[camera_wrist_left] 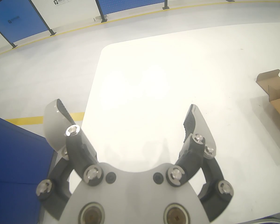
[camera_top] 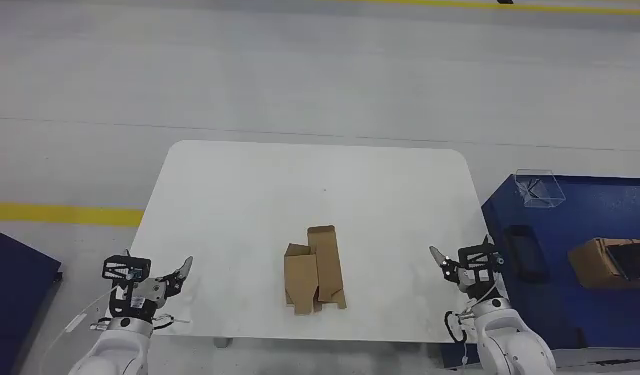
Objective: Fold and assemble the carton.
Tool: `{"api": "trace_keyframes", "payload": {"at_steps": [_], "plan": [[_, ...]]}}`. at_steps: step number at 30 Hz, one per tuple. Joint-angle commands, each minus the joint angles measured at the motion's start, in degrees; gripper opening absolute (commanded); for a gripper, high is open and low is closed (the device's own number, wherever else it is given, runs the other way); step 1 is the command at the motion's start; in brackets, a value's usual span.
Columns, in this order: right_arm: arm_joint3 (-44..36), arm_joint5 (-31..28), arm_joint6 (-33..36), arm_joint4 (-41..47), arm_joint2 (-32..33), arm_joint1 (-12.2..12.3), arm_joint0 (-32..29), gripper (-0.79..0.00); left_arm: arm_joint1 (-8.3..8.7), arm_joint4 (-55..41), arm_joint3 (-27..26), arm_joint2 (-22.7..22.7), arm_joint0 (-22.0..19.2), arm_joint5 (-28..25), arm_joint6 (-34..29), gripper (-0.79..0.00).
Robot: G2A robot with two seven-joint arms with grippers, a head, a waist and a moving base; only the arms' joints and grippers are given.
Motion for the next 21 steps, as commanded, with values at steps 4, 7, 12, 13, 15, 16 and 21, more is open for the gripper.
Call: {"api": "trace_keyframes", "payload": {"at_steps": [4,7,12,13,15,16,21], "plan": [[0.0,0.0,0.0,0.0,0.0,0.0,0.0,0.000,-0.26,-12.2,-4.5,1.1,1.7,-6.8,-6.3,0.000],[0.0,0.0,0.0,0.0,0.0,0.0,0.0,0.000,-0.39,-33.3,-10.5,0.1,1.3,-9.7,-20.7,0.000],[0.0,0.0,0.0,0.0,0.0,0.0,0.0,0.000,-0.23,-65.9,-12.2,-0.3,-3.6,-4.2,-44.5,0.000],[0.0,0.0,0.0,0.0,0.0,0.0,0.0,0.000,-0.19,-68.6,-10.8,0.8,-5.2,-2.2,-47.9,0.000],[0.0,0.0,0.0,0.0,0.0,0.0,0.0,0.000,-0.14,-70.6,-7.8,4.0,-9.4,0.1,-53.4,0.000],[0.0,0.0,0.0,0.0,0.0,0.0,0.0,0.000,-0.19,-69.8,-5.9,5.8,-11.5,0.8,-54.0,0.000],[0.0,0.0,0.0,0.0,0.0,0.0,0.0,0.000,-1.19,-64.3,4.3,16.8,-20.6,3.3,-52.1,0.000]]}}
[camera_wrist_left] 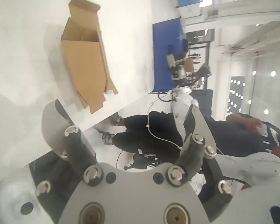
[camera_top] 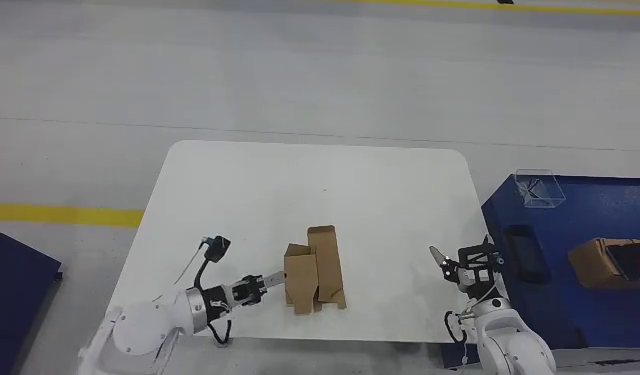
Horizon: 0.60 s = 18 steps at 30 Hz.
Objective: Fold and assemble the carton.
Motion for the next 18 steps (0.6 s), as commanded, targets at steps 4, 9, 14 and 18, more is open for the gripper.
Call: {"api": "trace_keyframes", "payload": {"at_steps": [4,9,14,18], "plan": [[0.0,0.0,0.0,0.0,0.0,0.0,0.0,0.000,-1.16,8.3,9.0,9.6,-7.0,0.3,5.0,-0.074],[0.0,0.0,0.0,0.0,0.0,0.0,0.0,0.000,-2.10,7.1,15.5,12.9,-11.1,0.3,7.5,-0.191],[0.0,0.0,0.0,0.0,0.0,0.0,0.0,0.000,-2.92,3.4,20.8,14.7,-13.8,-1.1,9.0,-0.714],[0.0,0.0,0.0,0.0,0.0,0.0,0.0,0.000,-3.40,-0.7,24.4,15.0,-15.5,-3.3,9.5,-0.785]]}}
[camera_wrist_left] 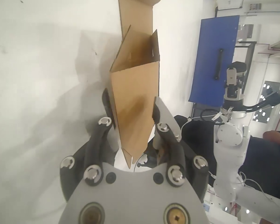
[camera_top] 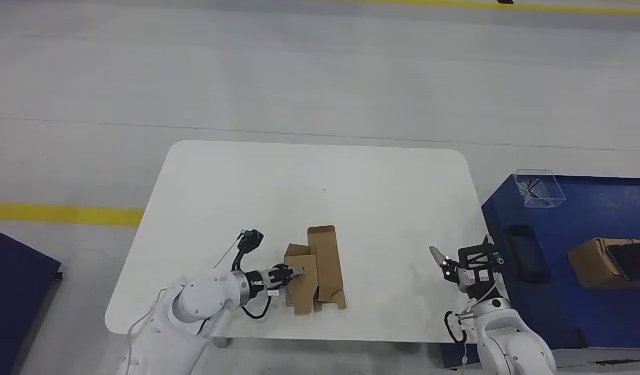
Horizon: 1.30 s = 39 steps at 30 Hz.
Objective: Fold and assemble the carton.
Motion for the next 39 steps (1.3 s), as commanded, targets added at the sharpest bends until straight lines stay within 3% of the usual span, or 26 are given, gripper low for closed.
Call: {"api": "trace_keyframes", "payload": {"at_steps": [1,8,14,18,39], "plan": [[0.0,0.0,0.0,0.0,0.0,0.0,0.0,0.000,-0.15,-1.4,1.3,0.2,-0.5,-1.1,-0.1,-0.785],[0.0,0.0,0.0,0.0,0.0,0.0,0.0,0.000,-0.39,-5.7,1.5,-0.1,-0.7,-6.9,0.9,-0.785],[0.0,0.0,0.0,0.0,0.0,0.0,0.0,0.000,-0.79,-13.6,-2.4,0.0,0.2,-11.0,-0.1,-0.785],[0.0,0.0,0.0,0.0,0.0,0.0,0.0,0.000,-0.95,-15.6,-5.7,0.7,0.2,-11.5,-1.1,-0.785],[0.0,0.0,0.0,0.0,0.0,0.0,0.0,0.000,-0.95,-15.6,-5.7,0.7,0.2,-11.5,-1.1,-0.785]]}}
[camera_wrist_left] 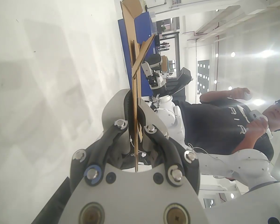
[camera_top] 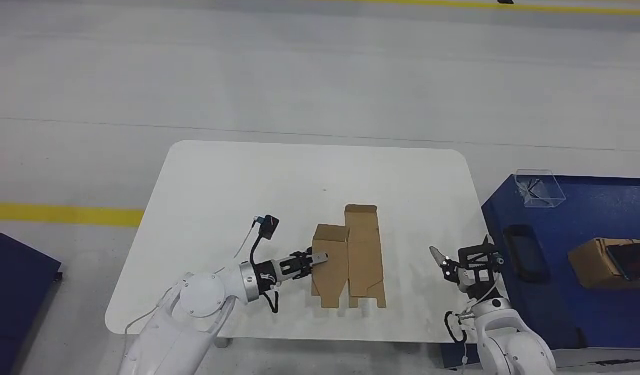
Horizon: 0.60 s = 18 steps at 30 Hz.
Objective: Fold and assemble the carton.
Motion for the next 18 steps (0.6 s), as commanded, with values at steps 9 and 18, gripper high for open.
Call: {"api": "trace_keyframes", "payload": {"at_steps": [9,18], "plan": [[0.0,0.0,0.0,0.0,0.0,0.0,0.0,0.000,0.00,0.0,0.0,0.0,0.0,0.0,0.0,-0.785],[-0.6,-1.7,2.2,7.0,1.2,-0.2,1.0,0.000,0.04,0.4,-0.7,-0.3,0.6,-0.2,1.7,-0.785]]}}
